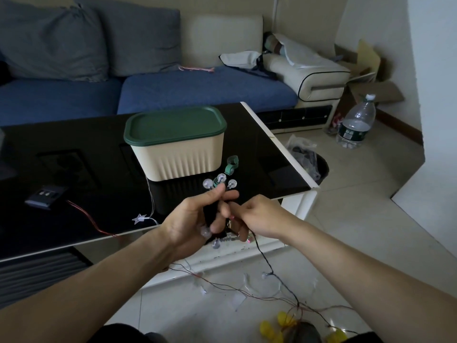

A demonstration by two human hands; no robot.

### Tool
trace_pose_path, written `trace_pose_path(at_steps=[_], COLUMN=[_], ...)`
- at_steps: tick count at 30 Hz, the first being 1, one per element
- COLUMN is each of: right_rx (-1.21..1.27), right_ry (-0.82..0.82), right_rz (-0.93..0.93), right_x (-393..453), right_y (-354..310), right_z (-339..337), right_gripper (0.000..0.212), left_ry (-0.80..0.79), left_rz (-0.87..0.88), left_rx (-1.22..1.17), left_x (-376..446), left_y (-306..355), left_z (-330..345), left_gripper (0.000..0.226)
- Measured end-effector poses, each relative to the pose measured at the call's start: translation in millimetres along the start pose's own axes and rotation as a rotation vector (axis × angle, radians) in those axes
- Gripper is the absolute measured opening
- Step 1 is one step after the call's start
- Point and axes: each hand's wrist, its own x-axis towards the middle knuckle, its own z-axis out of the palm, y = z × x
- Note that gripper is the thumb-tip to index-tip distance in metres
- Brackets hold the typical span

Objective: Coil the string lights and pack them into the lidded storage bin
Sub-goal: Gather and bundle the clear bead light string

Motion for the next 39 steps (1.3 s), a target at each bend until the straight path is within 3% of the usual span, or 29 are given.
trace_pose_path(at_steps=[2,7,10,14,17,20,23,27,30,36,39], right_rx=[0.037,-0.070,-0.111,-0.149,-0.168,-0.166,-0.291,-0.349,-0.400,-0.425,-0.427], right_ry=[-0.050,-0.152,-0.219,-0.240,-0.268,-0.306,-0.288,-0.132,-0.116,-0.194,-0.186], right_rz=[-0.017,-0.026,-0.087,-0.114,-0.060,-0.001,-0.027,-0.229,-0.278,-0.254,-0.280], right_x=[1,-5,-7,-8,-9,-14,-19,-22,-22,-23,-24], right_y=[1,3,3,3,3,0,-5,-14,-14,-13,-14], right_z=[2,3,1,1,3,-2,-9,-10,-10,-9,-3], right_gripper=[0.050,0.027,0.019,0.004,0.011,0.012,0.017,0.024,0.021,0.018,0.018], left_ry=[-0.041,-0.090,-0.104,0.005,0.099,0.185,0.208,0.047,-0.102,-0.122,-0.178], left_rz=[-0.009,-0.018,-0.055,-0.042,-0.015,0.020,0.018,-0.099,-0.104,-0.063,-0.066], left_rx=[-0.001,0.060,0.000,-0.189,-0.208,-0.147,-0.034,0.121,0.213,-0.066,0.002], left_x=[-1,-3,-4,-2,-1,-4,-4,-9,-10,-11,-12], left_y=[0,-2,0,4,5,9,10,6,0,5,3], left_z=[3,-1,-5,-2,-1,0,-4,-9,-10,4,9], left_gripper=[0.060,0.039,0.054,0.054,0.063,0.053,0.063,0.060,0.048,0.040,0.025])
